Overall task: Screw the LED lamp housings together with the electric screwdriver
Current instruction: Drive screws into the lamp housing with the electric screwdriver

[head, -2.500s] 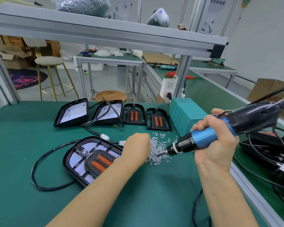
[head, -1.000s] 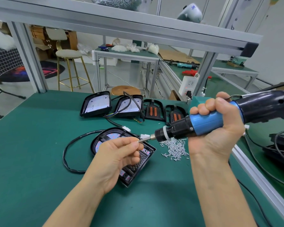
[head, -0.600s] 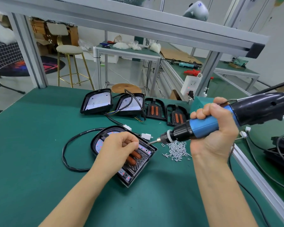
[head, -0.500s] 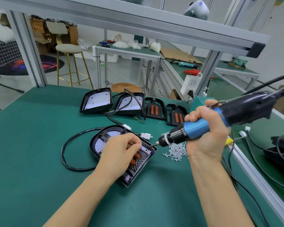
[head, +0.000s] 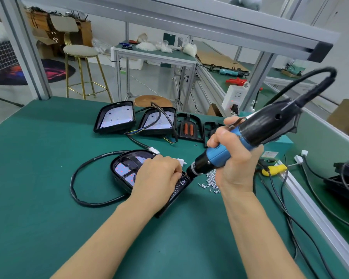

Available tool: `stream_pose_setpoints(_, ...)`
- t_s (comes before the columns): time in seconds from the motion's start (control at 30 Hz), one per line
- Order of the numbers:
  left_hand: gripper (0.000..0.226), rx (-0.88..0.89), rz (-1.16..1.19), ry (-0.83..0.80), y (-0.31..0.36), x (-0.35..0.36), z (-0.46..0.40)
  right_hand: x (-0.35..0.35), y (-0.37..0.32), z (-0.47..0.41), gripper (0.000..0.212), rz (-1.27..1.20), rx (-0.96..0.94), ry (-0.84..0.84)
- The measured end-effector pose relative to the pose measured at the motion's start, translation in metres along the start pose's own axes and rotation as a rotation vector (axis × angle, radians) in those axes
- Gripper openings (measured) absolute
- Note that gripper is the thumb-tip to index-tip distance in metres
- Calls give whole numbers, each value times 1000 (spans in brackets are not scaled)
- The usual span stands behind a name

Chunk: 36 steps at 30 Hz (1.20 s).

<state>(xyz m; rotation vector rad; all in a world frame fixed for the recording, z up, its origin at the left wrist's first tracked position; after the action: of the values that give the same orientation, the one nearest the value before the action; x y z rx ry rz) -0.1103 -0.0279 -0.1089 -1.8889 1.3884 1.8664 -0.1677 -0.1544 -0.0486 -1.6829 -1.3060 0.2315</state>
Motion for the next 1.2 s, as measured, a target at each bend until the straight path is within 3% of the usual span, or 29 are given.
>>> stream_pose_setpoints(0.2,12,25,-123,-87,2,3,-5,-1,0,-1,21,-7,24,-77)
stream_pose_setpoints(0.4,9,33,-216,-136,7,0,-4,-13,-7,3,21,-68,-17,64)
stream_pose_setpoints(0.7,14,104,-574,-128,48,2,-25,-34,-43,-3,21,-50,-162,92)
stream_pose_setpoints(0.87,19,48,-545,-248,61,26,-61,-50,-55,-7,22,11,-152,151)
stream_pose_setpoints(1.03,14,-142,-233,-495,47,49,-82,-66,-52,-1,24,36,-105,169)
stream_pose_setpoints(1.2,24,-180,-141,-448,36,50,-92,-71,-51,0,22,27,-93,179)
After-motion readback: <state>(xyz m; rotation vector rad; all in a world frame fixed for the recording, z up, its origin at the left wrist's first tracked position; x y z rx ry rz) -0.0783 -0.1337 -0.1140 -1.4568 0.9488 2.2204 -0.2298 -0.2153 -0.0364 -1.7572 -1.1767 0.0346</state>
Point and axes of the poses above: each hand's wrist, its own z-axis away from the middle knuckle, its own x-axis out of the palm, y = z × x, the point moved 3 cm from there along -z, towards the middle knuckle, and after that the axes turned 8 degrees about -y, right-handed, at the moved point
